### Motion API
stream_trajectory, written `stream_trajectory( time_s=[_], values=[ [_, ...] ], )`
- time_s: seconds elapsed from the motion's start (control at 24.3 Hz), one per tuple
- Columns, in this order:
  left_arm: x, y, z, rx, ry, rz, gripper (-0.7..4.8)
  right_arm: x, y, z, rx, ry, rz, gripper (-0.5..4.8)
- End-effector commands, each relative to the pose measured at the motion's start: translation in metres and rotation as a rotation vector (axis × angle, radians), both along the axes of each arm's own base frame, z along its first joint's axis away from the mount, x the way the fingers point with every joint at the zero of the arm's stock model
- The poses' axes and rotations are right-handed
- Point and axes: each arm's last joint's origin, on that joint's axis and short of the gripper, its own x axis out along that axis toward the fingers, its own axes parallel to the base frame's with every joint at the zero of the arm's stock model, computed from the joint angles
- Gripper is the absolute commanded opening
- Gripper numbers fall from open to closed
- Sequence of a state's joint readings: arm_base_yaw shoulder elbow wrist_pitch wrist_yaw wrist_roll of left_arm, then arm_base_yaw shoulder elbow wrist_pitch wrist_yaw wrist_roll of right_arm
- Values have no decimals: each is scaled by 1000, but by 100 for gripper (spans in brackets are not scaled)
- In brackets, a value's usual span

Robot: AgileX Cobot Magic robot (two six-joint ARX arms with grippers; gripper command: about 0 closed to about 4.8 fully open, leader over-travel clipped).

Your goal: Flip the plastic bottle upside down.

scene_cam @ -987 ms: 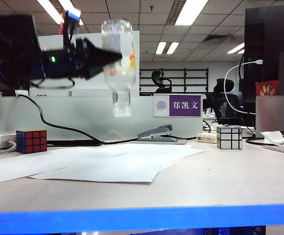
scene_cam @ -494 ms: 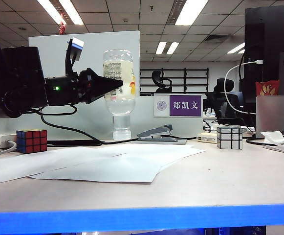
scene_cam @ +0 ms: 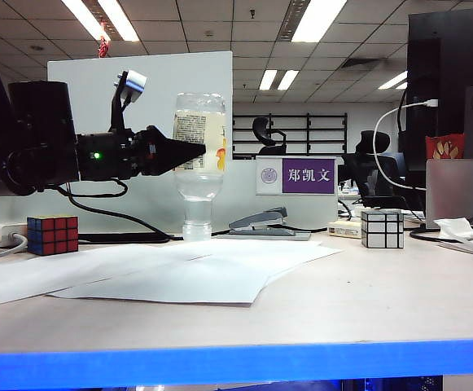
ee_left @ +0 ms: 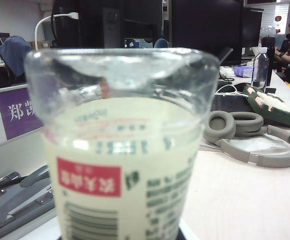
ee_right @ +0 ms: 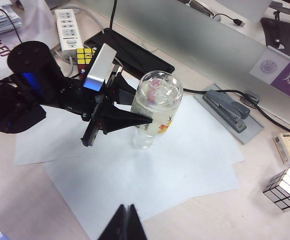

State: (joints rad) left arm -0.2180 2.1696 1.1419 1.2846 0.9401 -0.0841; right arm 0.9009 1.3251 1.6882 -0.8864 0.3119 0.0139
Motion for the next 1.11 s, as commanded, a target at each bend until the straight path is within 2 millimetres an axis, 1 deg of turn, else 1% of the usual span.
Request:
stream_trajectory(
  time_s=[0.04,0.16,0.53,0.78,1.11],
  values=[
    [-1,0,4,1,-43,-4,-6,1,1,1,29,-18,-1,-9],
    [-1,-2,1,4,-56,-4,-6,2,2,0,36,-18,7,-8],
    [-1,-9,-21,2,-37,-23,-6,1,4,0,47,-17,23,-9],
    [-3,-19,-29,-8,-26,-43,-6,2,4,1,59,-17,19,-9],
    [-4,-21,-34,-6,-15,-45,-6,2,4,1,64,-22,19,-9]
  ],
)
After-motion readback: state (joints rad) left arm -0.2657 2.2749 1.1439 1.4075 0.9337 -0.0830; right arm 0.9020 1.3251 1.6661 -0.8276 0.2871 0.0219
